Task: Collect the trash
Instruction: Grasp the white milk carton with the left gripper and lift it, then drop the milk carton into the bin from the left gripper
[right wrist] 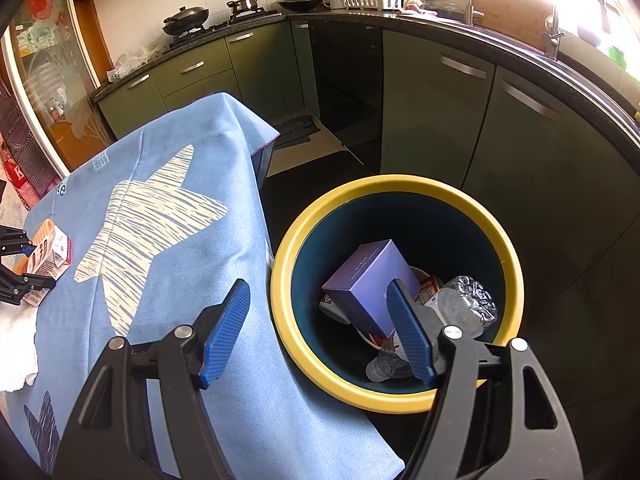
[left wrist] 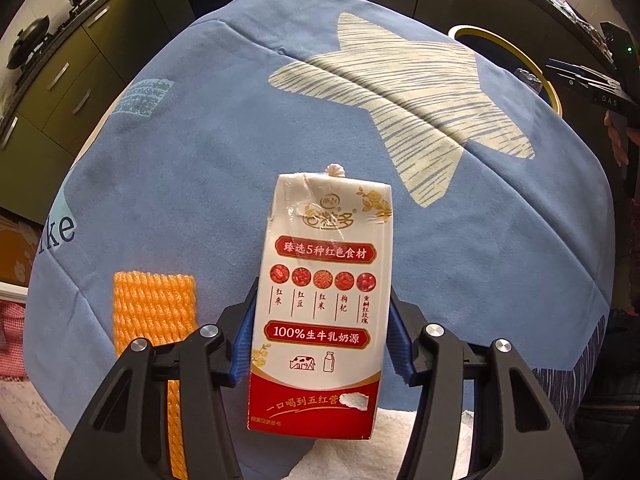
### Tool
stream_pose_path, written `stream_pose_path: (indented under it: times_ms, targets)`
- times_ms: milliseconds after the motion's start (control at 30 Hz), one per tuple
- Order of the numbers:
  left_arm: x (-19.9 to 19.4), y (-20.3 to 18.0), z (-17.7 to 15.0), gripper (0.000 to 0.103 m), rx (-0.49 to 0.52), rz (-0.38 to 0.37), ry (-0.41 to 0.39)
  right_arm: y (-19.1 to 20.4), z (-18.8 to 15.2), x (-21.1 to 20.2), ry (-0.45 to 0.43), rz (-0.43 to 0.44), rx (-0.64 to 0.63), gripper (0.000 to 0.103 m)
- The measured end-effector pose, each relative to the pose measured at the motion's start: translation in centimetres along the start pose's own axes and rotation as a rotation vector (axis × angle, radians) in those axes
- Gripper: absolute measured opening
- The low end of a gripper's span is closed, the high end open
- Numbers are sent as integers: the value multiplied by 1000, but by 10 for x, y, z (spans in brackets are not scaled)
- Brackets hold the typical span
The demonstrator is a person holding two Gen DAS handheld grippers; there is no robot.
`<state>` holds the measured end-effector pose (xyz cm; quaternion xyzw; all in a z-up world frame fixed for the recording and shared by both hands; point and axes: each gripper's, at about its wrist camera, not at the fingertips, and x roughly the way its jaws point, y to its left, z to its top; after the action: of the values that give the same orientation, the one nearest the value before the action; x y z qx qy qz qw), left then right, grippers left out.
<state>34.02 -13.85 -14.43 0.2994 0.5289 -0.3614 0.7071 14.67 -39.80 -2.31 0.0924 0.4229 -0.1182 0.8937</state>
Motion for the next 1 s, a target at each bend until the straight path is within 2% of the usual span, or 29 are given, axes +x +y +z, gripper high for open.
stream_pose_path:
  times_ms: [267,467,733,867,1000]
  targets:
    - [-28,-13,15,53,3,32,-39,-6,-5,-13,-15,4,-6,67]
    - [-54,-58,45,53,58,21,-72,-31,-18,-32,-42,-3,18,67]
    - [-69,-158,130,53,190,-76,-109,-100,-50,-72,-95,-89,136,67]
    - [-55,-215,177,53,246,-115,-106,-132,-67,-84,-107,-102,206,67]
    - [-28,-260,217,53,275,-123,-97,-154,-81,-89,-110,-108,253,67]
